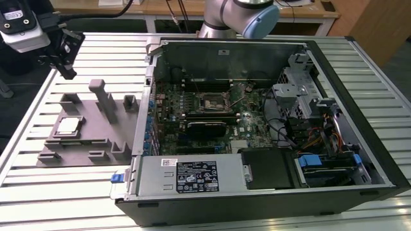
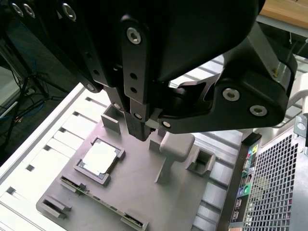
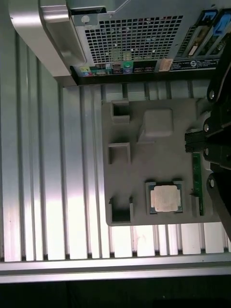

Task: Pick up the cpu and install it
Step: 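Reach for the cpu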

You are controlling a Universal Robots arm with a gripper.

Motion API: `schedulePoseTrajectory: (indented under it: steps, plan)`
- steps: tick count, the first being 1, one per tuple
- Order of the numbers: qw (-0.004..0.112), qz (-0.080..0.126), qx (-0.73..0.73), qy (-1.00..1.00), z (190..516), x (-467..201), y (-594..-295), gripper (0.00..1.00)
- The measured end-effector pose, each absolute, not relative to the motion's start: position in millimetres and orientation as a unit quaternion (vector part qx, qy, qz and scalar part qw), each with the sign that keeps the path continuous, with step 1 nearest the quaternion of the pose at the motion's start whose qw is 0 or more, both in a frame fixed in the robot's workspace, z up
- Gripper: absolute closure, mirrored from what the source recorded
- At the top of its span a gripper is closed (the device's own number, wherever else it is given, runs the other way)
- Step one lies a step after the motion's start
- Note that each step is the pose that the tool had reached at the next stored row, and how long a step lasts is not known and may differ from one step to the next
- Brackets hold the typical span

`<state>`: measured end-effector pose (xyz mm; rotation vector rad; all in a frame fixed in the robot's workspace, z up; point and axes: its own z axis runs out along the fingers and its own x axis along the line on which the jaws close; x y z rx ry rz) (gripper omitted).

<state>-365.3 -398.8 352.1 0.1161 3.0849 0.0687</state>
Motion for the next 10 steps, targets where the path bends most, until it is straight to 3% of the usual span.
schedulePoseTrajectory:
  steps: [10]
  plan:
    - [0.027,0.022,0.038,0.999,342.8,-376.2,-397.9,0.89]
